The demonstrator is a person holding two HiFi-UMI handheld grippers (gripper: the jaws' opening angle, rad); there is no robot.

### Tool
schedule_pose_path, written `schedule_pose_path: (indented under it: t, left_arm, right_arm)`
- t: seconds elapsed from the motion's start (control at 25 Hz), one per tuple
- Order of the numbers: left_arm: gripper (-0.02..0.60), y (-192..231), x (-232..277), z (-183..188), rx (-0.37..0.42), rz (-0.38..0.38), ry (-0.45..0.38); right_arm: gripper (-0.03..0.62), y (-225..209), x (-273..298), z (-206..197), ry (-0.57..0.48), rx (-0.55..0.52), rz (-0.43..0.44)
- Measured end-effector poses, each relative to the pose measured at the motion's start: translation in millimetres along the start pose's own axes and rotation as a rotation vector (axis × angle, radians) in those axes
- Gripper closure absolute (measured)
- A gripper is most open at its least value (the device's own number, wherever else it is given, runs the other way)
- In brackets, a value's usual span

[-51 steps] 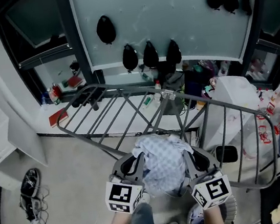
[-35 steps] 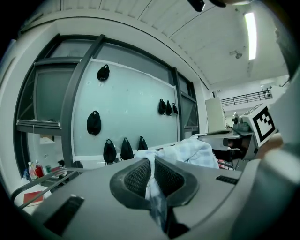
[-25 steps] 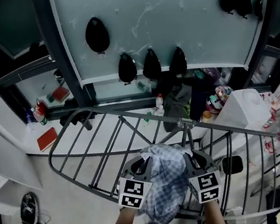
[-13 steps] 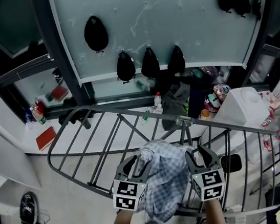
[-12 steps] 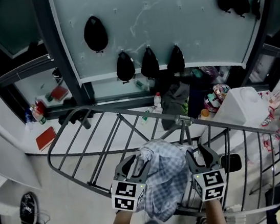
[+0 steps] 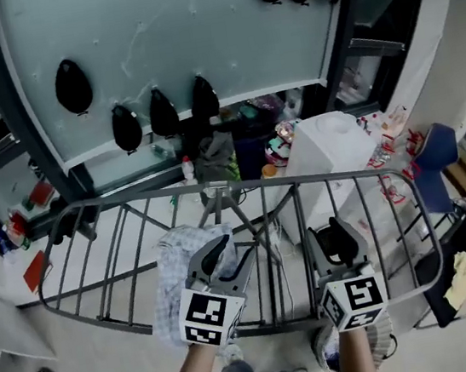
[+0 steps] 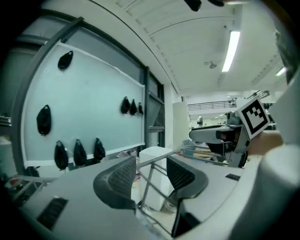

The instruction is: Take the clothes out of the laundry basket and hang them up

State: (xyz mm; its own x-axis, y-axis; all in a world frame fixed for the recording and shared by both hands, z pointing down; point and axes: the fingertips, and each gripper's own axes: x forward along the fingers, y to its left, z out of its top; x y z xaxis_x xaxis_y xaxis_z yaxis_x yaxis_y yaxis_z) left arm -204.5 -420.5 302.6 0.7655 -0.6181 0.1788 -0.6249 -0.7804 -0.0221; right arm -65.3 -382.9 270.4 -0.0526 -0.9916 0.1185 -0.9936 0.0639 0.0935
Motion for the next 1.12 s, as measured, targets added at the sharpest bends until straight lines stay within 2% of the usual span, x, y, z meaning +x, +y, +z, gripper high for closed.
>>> schedule_pose_path:
  t: [0.16,0.32,0.44,0.56,0.84,1.12]
  left_arm:
    - [0.376,-99.7,46.2,16.2,0.035,-0.159,-0.025]
    - [0.376,-231.8,84.8,28.5,0.059,-0.357,-0.042]
    - [0.376,-334.6,97.3,31.8,0.078,-0.5,-0.043]
    - [0.376,-420.0,99.2,29.9,0.083,-0.601,-0.036]
    - [0.376,-560.9,86.0,-8.4,0.118,-0.752,0.033]
    - [0.376,-632.7,99.1,-93.8,0.161,-0.834,0.171]
  right_arm:
    - [0.421,-87.3,-82.4,-11.1,0.013,0.026,-0.16]
    - [0.421,-178.5,-195.5,-32.7,0.02,0.047,-0.37]
    - [0.421,-231.8,-284.1,-54.2,0.037,0.073,-0.517]
    - [0.421,-273.1,-356.0,-72.7,0.039,0.095,-0.63]
    - [0.421,-321.8,-470.4,-144.0,0.122,0.167,-0.741]
    - [0.421,-337.0,-490.7,-237.9,0.224,0.293,-0.76]
